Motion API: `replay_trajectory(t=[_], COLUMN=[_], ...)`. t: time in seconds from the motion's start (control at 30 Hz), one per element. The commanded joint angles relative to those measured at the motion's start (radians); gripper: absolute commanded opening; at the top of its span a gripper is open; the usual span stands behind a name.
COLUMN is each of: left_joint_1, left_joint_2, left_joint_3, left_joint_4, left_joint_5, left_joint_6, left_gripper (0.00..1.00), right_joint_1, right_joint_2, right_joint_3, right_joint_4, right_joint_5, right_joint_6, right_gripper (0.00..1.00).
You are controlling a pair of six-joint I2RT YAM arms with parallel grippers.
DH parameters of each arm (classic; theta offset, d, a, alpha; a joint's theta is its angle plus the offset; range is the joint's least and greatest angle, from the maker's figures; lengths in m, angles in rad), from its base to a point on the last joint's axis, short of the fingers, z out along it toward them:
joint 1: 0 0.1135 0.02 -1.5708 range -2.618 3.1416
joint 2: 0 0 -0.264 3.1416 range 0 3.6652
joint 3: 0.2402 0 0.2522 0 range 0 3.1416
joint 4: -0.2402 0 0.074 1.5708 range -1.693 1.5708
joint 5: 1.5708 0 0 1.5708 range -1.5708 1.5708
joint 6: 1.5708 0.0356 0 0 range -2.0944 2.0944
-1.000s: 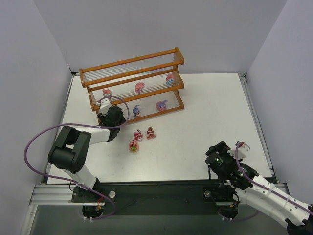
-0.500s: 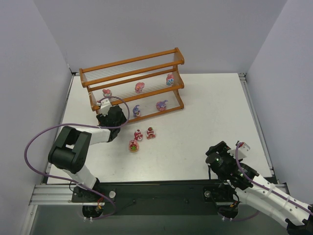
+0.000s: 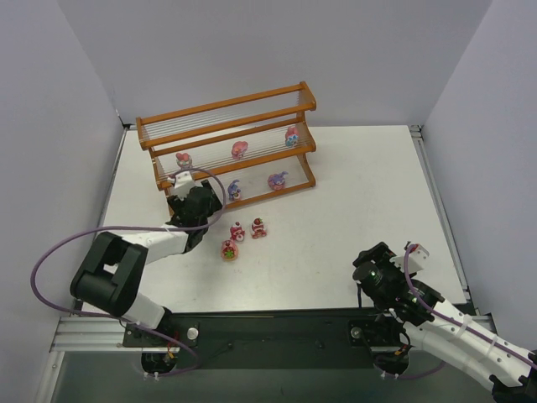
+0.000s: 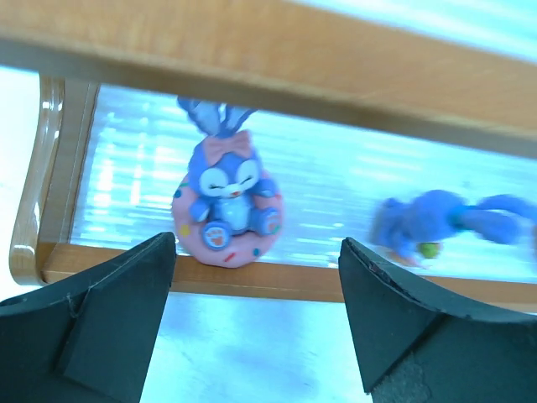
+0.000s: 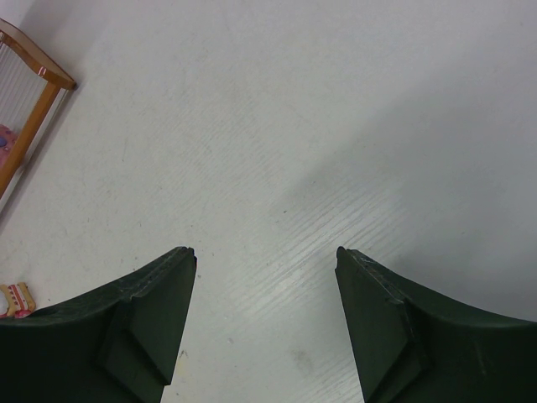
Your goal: Place and organize the plastic toys onto the shelf
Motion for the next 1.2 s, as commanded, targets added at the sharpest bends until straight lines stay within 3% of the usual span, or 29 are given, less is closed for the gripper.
replay_trajectory(t=[0.0,0.23,0.4,0.57,0.67,0.8,0.9,1.17], left_joint_1=[-0.029,-0.114,-0.178,-0.192,-0.194,-0.191,-0.191,-0.194], left_joint_2=[-0.094,-0.236,-0.414,-0.607,-0.741,-0.877,-0.916,-1.018], left_joint_3=[-0.012,-0.054,-0.054,-0.037,-0.035,-0.021,0.02,0.147], left_joint_4=[0.033,-0.069,-0.238,-0.453,-0.534,-0.625,-0.721,-0.97], left_joint_5=[-0.048,-0.085,-0.087,-0.016,0.044,0.101,0.119,0.148], left_joint_6=[0.019,0.0,-0.006,-0.003,0.005,0.026,0.034,0.005], left_gripper=[0.88,0.89,0.89,0.89,0.89,0.89,0.89,0.88], right_joint_1=[-0.005,-0.005,-0.004,-0.002,0.001,0.001,0.002,0.06], right_joint_2=[0.004,0.013,0.017,0.053,0.088,0.14,0.277,0.683], right_joint_3=[0.028,0.031,0.047,0.073,0.076,0.015,0.045,0.246], right_joint_4=[-0.021,-0.021,-0.02,0.042,0.17,0.628,0.805,1.068], right_joint_5=[0.054,0.043,0.028,-0.016,-0.093,-0.332,-0.452,-0.53], right_joint_6=[-0.005,-0.011,-0.044,-0.191,-0.358,-0.625,-0.739,-0.948], right_gripper=[0.68,0.69,0.71,0.74,0.75,0.75,0.75,0.76])
